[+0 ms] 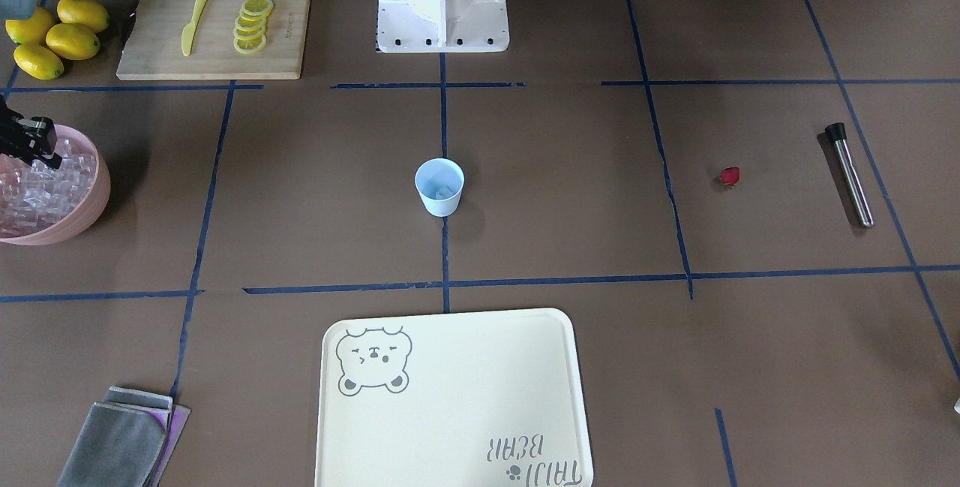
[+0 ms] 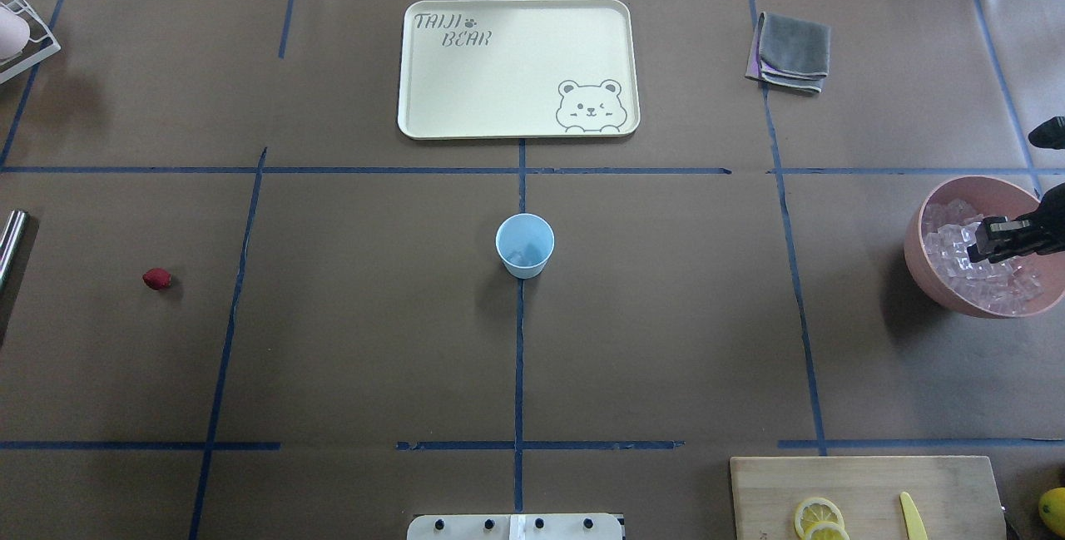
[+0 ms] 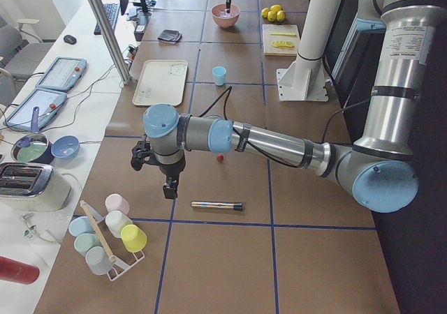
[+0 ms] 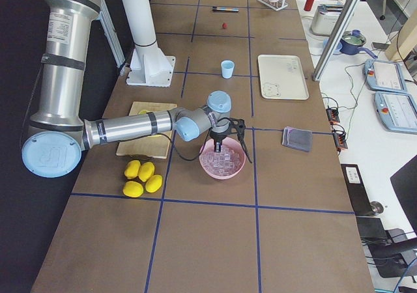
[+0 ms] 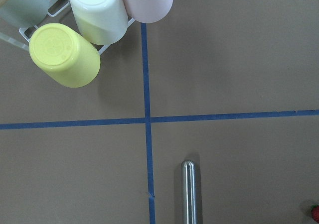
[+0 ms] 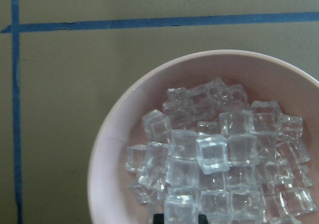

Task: Mash ice and strawberries in cup
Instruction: 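Lift the ice cube and carry it over the light-blue cup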

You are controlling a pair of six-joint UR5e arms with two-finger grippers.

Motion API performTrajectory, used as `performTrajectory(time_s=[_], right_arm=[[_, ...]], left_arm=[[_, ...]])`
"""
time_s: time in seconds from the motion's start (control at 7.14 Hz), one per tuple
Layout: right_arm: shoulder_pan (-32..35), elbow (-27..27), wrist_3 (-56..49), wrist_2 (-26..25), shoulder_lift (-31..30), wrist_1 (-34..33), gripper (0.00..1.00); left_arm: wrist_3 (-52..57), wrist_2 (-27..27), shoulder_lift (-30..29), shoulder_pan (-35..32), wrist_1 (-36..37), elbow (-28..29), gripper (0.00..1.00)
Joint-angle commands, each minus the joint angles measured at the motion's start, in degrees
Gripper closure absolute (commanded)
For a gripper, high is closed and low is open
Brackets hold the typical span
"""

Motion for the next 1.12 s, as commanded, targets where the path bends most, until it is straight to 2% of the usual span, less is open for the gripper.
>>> performTrajectory(time_s=[0.0, 0.28, 0.42, 0.56, 0.7, 0.84, 0.98], right_arm=[[2.05, 9.05, 0.15, 1.82, 2.55, -9.37, 1.0], [-0.74, 10.22, 0.59, 0.95, 18.93, -27.35, 1.0], [-3.98, 10.05, 1.03, -1.06, 27.1, -35.36, 1.0], [-10.1, 9.53, 5.73, -4.73, 35.02, -40.66, 1.0], [-17.12, 7.0, 15.35, -10.25, 41.19, -41.41, 1.0], [-22.41, 1.58, 20.06, -15.96, 48.04, -41.25, 1.0], [-26.3, -5.0, 23.41, -18.63, 53.67, -40.81, 1.0]], left_arm=[[0.0, -0.01, 0.0, 0.0, 0.0, -0.06, 0.0], [0.0, -0.01, -0.18, 0.0, 0.0, -0.15, 0.0], [0.0, -0.1, -0.09, 0.09, 0.0, -0.06, 0.0], [0.0, -0.01, -0.09, 0.09, 0.09, -0.06, 0.0], [0.0, -0.01, 0.0, 0.09, 0.09, -0.06, 0.0], [0.0, -0.01, 0.09, 0.09, 0.0, 0.03, 0.0], [0.0, 0.08, 0.09, 0.09, 0.09, 0.12, 0.0]])
